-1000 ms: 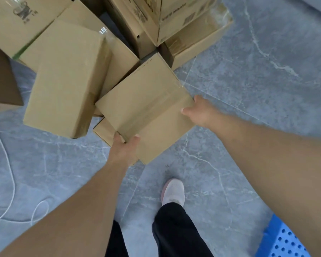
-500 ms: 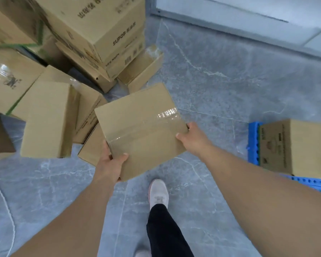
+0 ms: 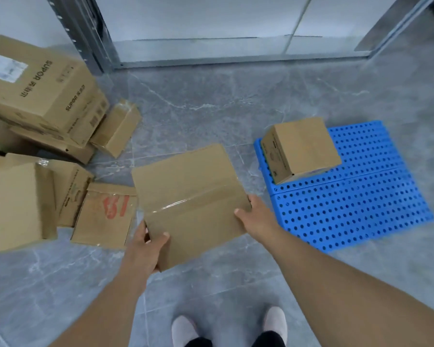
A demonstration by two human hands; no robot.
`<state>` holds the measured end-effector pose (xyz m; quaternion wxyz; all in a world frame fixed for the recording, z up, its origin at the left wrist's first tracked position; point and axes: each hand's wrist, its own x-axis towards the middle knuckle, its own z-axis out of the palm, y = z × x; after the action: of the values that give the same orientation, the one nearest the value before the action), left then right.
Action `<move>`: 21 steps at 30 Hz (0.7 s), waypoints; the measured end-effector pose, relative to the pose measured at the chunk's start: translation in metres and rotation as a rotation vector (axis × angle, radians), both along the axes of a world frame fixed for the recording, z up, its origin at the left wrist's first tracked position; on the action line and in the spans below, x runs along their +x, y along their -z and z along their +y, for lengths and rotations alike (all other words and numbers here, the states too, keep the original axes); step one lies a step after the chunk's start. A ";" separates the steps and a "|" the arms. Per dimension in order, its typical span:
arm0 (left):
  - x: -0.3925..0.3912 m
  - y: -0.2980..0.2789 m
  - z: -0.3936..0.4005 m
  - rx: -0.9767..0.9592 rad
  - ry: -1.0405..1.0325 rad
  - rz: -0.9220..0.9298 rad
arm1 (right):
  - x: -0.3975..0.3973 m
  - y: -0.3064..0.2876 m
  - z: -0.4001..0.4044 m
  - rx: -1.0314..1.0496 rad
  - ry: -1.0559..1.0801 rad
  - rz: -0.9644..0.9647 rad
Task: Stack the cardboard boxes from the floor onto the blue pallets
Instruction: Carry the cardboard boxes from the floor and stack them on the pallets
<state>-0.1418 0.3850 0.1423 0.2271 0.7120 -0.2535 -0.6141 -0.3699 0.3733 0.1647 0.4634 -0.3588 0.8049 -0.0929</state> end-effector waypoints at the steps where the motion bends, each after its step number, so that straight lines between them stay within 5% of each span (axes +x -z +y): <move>1: -0.014 -0.005 0.008 0.005 0.012 0.011 | -0.015 -0.005 0.011 0.002 0.017 -0.002; 21: -0.264 -0.077 0.121 0.081 0.334 -0.034 | -0.259 -0.075 0.184 0.006 0.247 -0.009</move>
<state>-0.4053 0.5055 0.2193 0.0885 0.6788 -0.3471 -0.6410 -0.6286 0.5577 0.2396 0.4533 -0.2548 0.8412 -0.1484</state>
